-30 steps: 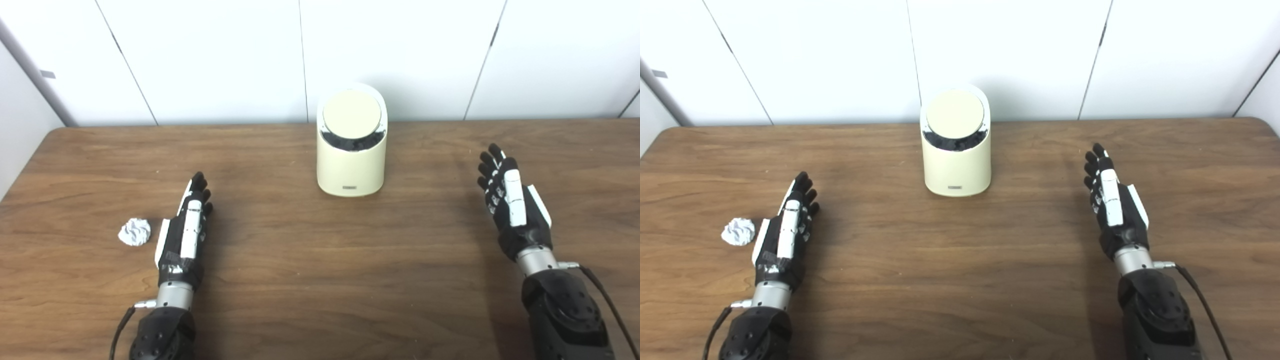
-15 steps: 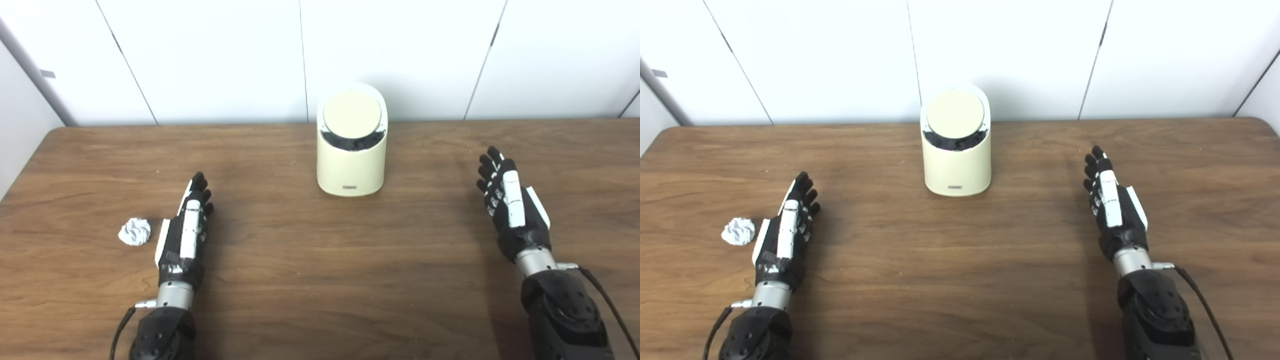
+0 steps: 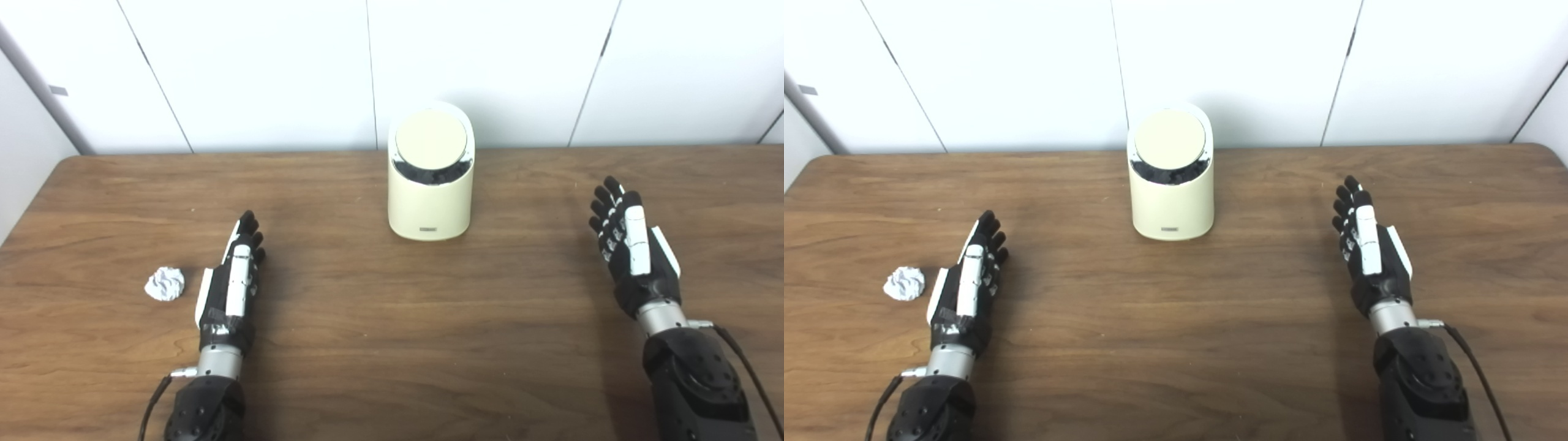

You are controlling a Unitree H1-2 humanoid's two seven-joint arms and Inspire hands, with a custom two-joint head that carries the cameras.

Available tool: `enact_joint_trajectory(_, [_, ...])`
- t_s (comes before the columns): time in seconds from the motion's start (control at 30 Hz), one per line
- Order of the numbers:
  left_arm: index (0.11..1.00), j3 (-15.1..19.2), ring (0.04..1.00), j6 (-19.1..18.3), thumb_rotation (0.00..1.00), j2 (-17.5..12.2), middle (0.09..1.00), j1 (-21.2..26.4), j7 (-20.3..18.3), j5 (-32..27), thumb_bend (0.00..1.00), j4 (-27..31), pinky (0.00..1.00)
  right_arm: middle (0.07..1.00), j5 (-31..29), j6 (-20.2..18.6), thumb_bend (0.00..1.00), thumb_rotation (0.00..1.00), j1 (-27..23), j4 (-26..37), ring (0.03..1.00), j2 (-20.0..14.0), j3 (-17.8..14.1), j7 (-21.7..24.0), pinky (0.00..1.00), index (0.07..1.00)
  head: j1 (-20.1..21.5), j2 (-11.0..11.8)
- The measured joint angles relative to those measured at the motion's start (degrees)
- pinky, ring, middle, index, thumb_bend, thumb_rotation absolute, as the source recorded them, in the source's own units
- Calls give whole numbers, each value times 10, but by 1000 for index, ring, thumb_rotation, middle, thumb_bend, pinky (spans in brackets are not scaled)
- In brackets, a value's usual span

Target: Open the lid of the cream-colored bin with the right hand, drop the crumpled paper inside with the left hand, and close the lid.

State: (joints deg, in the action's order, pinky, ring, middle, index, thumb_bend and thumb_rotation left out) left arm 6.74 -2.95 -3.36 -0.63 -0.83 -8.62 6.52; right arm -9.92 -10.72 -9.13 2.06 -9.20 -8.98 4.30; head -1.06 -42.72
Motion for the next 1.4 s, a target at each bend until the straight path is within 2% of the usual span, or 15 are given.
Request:
enact_joint_trajectory(0.1, [1000,0,1000,3,962,6,1000,0,5,4,345,0,1000,980,5,-1,570,1000,-13,-1,987,0,6,-2,1000,972,4,4])
enact_joint_trajectory(0.27, [1000,-2,1000,6,960,12,1000,0,6,11,336,0,1000,979,30,-4,607,965,-53,4,982,-4,30,1,980,977,13,5])
enact_joint_trajectory(0.43, [1000,-1,1000,8,942,12,1000,0,5,10,343,-1,1000,977,53,-26,544,923,-98,4,972,-21,50,3,991,979,17,12])
enact_joint_trajectory(0.57, [1000,-1,1000,9,946,13,1000,0,5,11,342,-1,1000,984,71,-38,538,937,-132,4,977,-28,66,6,996,988,19,22])
enact_joint_trajectory(0.67, [1000,-1,1000,15,949,13,1000,0,4,11,335,-4,1000,983,83,-51,494,939,-154,4,976,-28,81,8,1000,984,20,25])
enact_joint_trajectory(0.77, [1000,-1,1000,17,949,13,1000,0,3,11,332,-6,1000,986,98,-56,521,946,-172,4,977,-25,93,8,991,983,21,27])
enact_joint_trajectory(0.97, [1000,-2,1000,24,948,13,1000,0,1,11,339,-11,1000,966,150,-56,526,971,-207,-8,946,-25,126,8,911,976,20,29])
enact_joint_trajectory(1.0, [1000,-2,1000,26,948,13,1000,0,1,11,333,-11,1000,955,167,-56,531,989,-215,-13,930,-28,137,8,876,967,23,32])
enact_joint_trajectory(1.13, [1000,-1,1000,36,947,15,1000,0,2,11,323,-19,1000,938,224,-57,526,991,-234,-31,913,-36,169,8,847,948,26,34])
enact_joint_trajectory(1.33, [1000,-1,1000,43,940,15,1000,8,1,10,334,-29,1000,973,281,-55,556,896,-264,-53,944,-45,206,20,871,966,24,40])
enact_joint_trajectory(1.4, [1000,-1,1000,43,942,15,1000,10,1,10,338,-30,1000,964,304,-54,595,881,-274,-58,922,-53,222,25,828,963,23,43])
